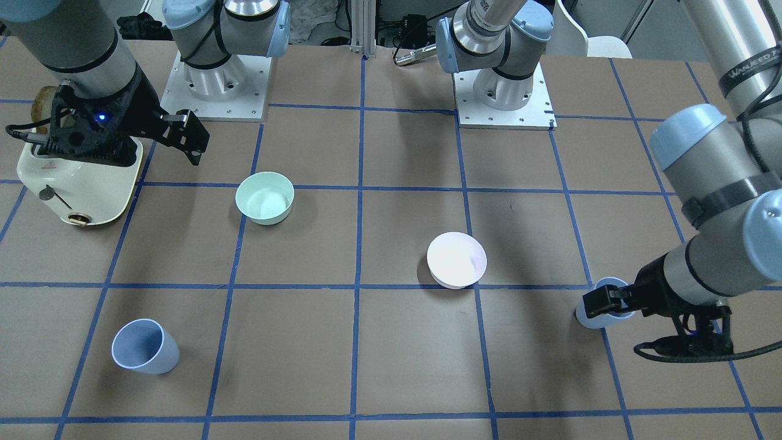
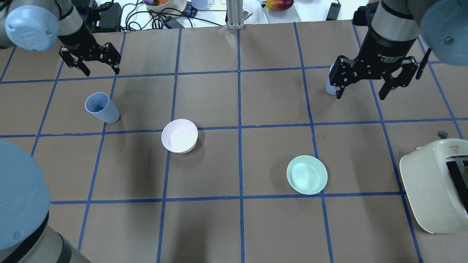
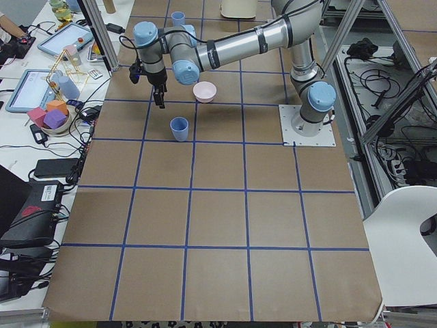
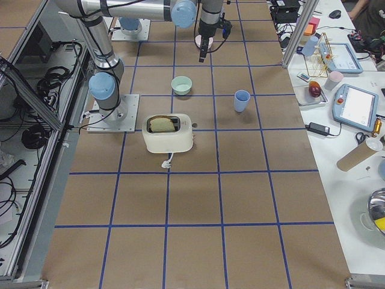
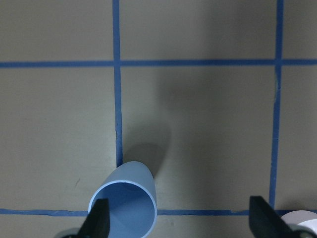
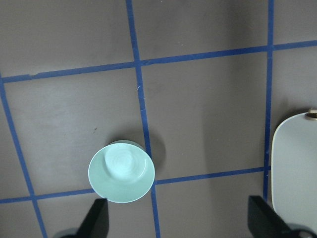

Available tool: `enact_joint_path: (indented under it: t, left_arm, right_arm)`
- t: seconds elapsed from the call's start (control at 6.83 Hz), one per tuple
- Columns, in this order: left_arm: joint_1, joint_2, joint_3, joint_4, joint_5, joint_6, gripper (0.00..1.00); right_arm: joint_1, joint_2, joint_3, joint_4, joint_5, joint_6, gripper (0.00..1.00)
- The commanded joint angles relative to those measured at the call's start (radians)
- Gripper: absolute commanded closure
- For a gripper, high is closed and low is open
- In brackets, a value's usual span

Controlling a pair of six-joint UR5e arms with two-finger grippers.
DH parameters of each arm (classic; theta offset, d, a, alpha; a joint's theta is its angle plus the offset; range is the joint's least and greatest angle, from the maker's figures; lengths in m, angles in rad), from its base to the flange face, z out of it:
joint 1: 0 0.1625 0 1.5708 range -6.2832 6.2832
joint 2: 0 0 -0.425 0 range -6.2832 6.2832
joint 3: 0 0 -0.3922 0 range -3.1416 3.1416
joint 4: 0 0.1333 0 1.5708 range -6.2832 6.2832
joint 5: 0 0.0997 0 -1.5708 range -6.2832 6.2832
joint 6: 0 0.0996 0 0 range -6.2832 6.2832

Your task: Stack blue cups with both arms

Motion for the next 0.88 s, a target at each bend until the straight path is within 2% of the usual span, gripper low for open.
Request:
enact_joint_path:
  t: [0.0,0.15,0.29,0.44,0.59,0.73]
  left_arm:
    - [0.004,-0.046,-0.086,0.095,0.005,0.004,0.01]
    - [0.004,-0.054,-0.109,0.091,0.021,0.010,0.02]
    - [0.004,-0.054,-0.140,0.087,0.101,0.007,0.03]
    - [0.005,-0.054,-0.149,0.094,0.130,0.005,0.11]
    - [0.004,-0.054,-0.145,0.094,0.131,0.008,0.46]
    - [0.005,-0.048,-0.140,0.096,0.131,0.008,0.99]
  right_arm:
    - [-0.045,0.084,-0.008,-0.105,-0.044,-0.001,0.00]
    - [-0.070,0.130,-0.008,-0.204,-0.042,-0.021,0.00]
    - [-0.104,0.174,-0.008,-0.289,-0.032,-0.046,0.00]
    - [-0.122,0.240,-0.009,-0.402,-0.031,-0.093,0.00]
    - [-0.122,0.282,-0.021,-0.482,-0.031,-0.093,0.00]
    - [-0.122,0.329,-0.052,-0.532,-0.028,-0.086,0.00]
